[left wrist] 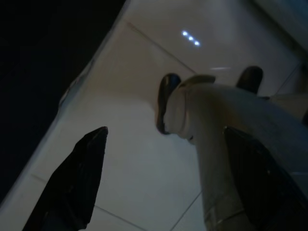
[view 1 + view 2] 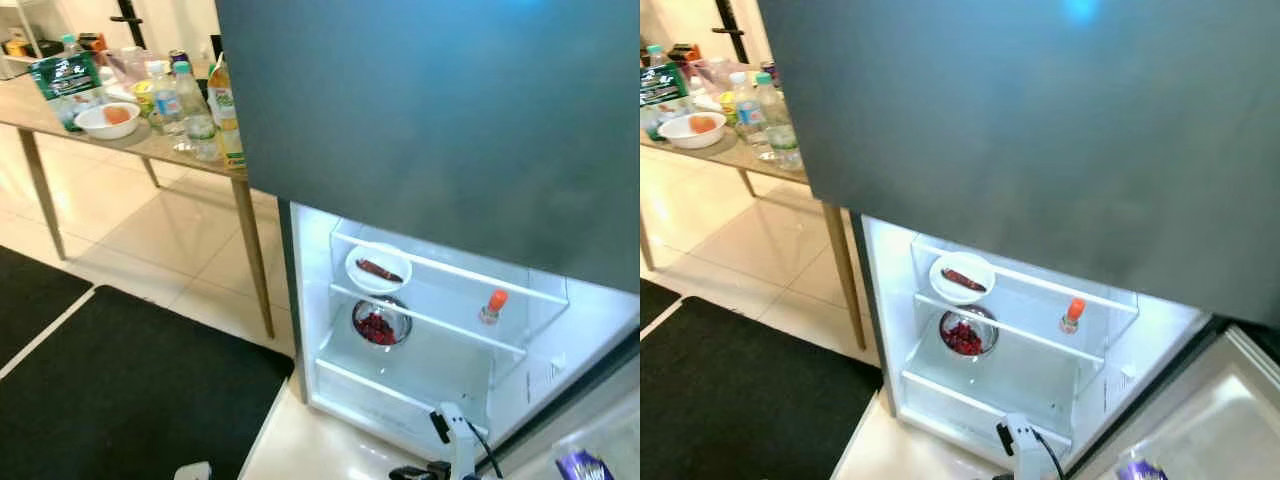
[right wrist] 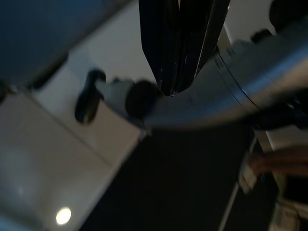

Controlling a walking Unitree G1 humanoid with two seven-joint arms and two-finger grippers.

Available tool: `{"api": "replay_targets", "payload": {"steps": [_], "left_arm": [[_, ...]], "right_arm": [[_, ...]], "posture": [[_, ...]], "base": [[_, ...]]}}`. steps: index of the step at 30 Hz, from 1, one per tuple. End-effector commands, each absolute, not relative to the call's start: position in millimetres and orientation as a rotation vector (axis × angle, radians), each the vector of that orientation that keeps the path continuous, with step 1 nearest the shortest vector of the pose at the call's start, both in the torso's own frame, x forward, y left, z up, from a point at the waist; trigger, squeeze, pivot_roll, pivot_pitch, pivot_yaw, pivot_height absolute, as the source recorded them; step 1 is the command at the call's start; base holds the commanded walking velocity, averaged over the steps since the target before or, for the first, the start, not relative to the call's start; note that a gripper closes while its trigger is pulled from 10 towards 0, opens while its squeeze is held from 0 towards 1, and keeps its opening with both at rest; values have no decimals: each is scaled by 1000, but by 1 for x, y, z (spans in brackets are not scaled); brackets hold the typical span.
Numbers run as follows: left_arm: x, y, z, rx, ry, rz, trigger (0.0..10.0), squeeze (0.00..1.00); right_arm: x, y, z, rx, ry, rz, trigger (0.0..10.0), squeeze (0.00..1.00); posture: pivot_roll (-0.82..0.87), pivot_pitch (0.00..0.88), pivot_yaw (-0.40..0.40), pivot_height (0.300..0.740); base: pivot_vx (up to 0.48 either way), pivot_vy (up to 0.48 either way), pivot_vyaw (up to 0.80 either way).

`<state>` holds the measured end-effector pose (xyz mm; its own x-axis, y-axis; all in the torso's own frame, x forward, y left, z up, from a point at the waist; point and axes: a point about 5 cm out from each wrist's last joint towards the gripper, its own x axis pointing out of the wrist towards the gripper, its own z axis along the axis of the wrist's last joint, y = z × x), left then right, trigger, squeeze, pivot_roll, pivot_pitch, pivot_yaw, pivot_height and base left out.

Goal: Restocking fridge

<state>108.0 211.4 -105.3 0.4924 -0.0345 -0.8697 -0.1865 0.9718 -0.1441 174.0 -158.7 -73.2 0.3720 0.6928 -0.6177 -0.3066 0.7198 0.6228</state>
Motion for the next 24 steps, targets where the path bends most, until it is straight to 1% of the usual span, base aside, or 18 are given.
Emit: {"api": "replay_targets", "payload": {"steps": [1, 7, 13, 24], "left_arm": [[106, 213, -106, -224, 1069, 92, 10000, 0], [115, 212, -103, -215, 1045, 76, 10000, 0], [114, 205, -105, -232, 1050, 69, 10000, 0], [108, 200, -107, -254, 1060, 78, 10000, 0]], "right_arm": [[174, -166, -74, 393, 1015, 641, 10000, 0], [170, -173, -79, 277, 1050, 582, 10000, 0], [172, -177, -78, 247, 1057, 573, 10000, 0], [163, -186, -83, 194, 1108, 530, 10000, 0]], "posture": [[-49, 42, -17, 740], [-53, 42, -25, 740], [-53, 43, -42, 740], [-44, 42, -59, 740]], "base": [[-390, 0, 0], [-376, 0, 0], [-358, 0, 0], [-364, 0, 0]]}}
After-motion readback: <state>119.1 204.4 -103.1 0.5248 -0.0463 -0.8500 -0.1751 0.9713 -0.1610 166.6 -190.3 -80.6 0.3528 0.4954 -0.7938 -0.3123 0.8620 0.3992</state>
